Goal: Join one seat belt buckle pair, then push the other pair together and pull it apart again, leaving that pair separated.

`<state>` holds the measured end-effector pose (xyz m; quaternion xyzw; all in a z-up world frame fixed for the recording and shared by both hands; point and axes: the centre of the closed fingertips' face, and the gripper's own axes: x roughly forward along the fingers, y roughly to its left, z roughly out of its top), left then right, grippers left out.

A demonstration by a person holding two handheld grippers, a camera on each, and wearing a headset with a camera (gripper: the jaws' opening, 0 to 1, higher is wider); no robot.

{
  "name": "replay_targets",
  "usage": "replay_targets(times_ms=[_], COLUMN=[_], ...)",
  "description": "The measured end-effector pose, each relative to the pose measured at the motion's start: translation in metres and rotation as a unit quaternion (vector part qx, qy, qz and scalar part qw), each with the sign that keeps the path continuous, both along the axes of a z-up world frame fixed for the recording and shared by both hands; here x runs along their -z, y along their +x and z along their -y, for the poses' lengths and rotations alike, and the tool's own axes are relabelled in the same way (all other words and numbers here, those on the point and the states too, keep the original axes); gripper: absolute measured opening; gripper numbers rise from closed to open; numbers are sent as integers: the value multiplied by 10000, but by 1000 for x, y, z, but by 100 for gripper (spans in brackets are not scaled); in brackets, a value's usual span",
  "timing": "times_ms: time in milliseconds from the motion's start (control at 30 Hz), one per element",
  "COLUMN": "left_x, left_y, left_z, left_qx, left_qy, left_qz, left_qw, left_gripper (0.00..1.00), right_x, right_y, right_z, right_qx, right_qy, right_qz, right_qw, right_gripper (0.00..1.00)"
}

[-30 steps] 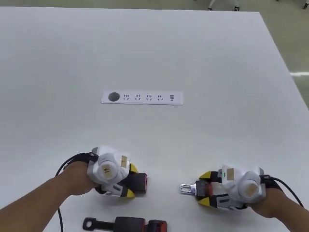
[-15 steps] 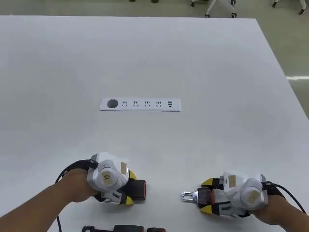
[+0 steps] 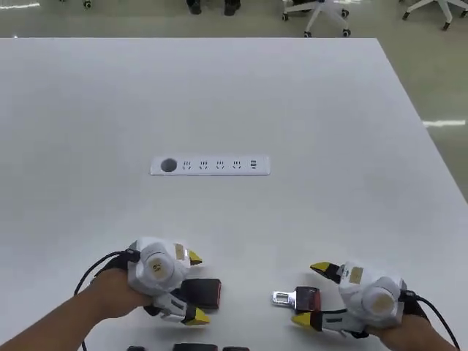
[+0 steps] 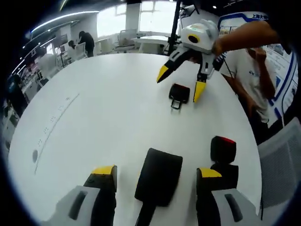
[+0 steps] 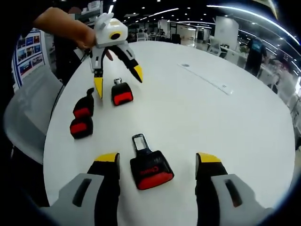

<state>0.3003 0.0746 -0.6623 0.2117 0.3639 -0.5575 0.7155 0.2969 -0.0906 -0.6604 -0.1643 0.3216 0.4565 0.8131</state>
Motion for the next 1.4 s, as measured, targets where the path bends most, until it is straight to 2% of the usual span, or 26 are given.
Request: replay_targets(times_ms=[100, 167, 233, 267, 333, 367, 433, 467, 533, 567, 600, 633, 700, 733, 800, 833, 867, 900, 933, 1000, 1067, 1167, 1200, 1267, 1333, 1400], left_x=[-9, -15, -26, -29, -36, -40, -40, -48, -58, -61, -58, -63, -70, -65, -67, -69, -73, -74, -82, -83, -85, -86, -89, -89, -89, -88], left_y=[1, -1, -2, -1, -1, -2, -1, -1, -2, -1, -2, -4, -7, -9, -16, -19, -27, -28, -34, -43, -50, -63, -73, -77, -87, -95], left_z=[-4, -6, -9, -13, -12, -13, -24, -27, -35, -40, -45, -49, -55, -61, -68, -70, -69, -70, -69, -75, -80, -91, -88, -96, -104, -109], left_qx=[-233, -574, -714, -914, -1338, -1375, -1467, -1570, -1900, -2045, -2119, -2322, -2554, -2705, -2779, -2829, -2882, -2900, -2941, -3013, -3171, -3273, -3336, -3389, -3476, -3596], left_qy=[-124, -281, -329, -341, -608, -676, -621, -627, -742, -799, -824, -918, -981, -1077, -1140, -1162, -1202, -1219, -1293, -1311, -1477, -1493, -1599, -1610, -1606, -1573], left_qz=[175, 56, 114, 168, 88, 130, 357, 370, 364, 422, 426, 398, 459, 521, 583, 574, 545, 544, 631, 665, 652, 708, 684, 702, 758, 729], left_qw=[9995, 9979, 9968, 9951, 9891, 9881, 9866, 9849, 9783, 9747, 9729, 9675, 9607, 9553, 9520, 9504, 9485, 9477, 9449, 9421, 9345, 9303, 9265, 9243, 9206, 9169], left_gripper=[83, 84, 86, 87, 90, 91, 93, 94, 95, 95, 95, 95, 99, 100, 100, 100, 100, 100, 100, 100, 100, 100, 100, 100, 100, 100], right_x=[-5, -10, -11, -14, -20, -24, -29, -31, -34, -40, -43, -53, -66, -71, -64, -61, -67, -70, -75, -81, -87, -89, -89, -91, -88, -85], right_y=[3, 3, 3, 2, 2, 1, 2, 2, 1, -3, -4, -7, -10, -13, -18, -20, -23, -25, -31, -39, -48, -60, -67, -77, -86, -94], right_z=[3, 4, 3, 2, 0, -2, -1, -1, -1, -4, -4, -5, -4, -4, -3, -1, 1, 2, 2, 4, 6, 9, 9, 9, 7, 6], right_qx=[457, 720, 823, 951, 1154, 1193, 1385, 1451, 1546, 1649, 1701, 1832, 2093, 2178, 2138, 2209, 2386, 2437, 2460, 2605, 2703, 2813, 2839, 2928, 2913, 2905], right_qy=[194, 299, 270, 283, 360, 382, 439, 446, 463, 466, 476, 573, 667, 717, 654, 628, 702, 744, 745, 781, 829, 872, 873, 930, 921, 893], right_qz=[159, 298, 361, 415, 522, 553, 674, 718, 757, 822, 854, 886, 977, 1044, 1062, 1072, 1102, 1135, 1164, 1155, 1193, 1190, 1170, 1165, 1161, 1101], right_qw=[9986, 9965, 9956, 9942, 9913, 9906, 9871, 9858, 9840, 9818, 9806, 9774, 9707, 9677, 9689, 9673, 9623, 9603, 9594, 9553, 9517, 9482, 9477, 9445, 9451, 9463], right_gripper=[66, 69, 71, 71, 72, 73, 74, 75, 78, 79, 79, 79, 80, 82, 84, 85, 85, 85, 86, 88, 89, 91, 92, 92, 94, 95])
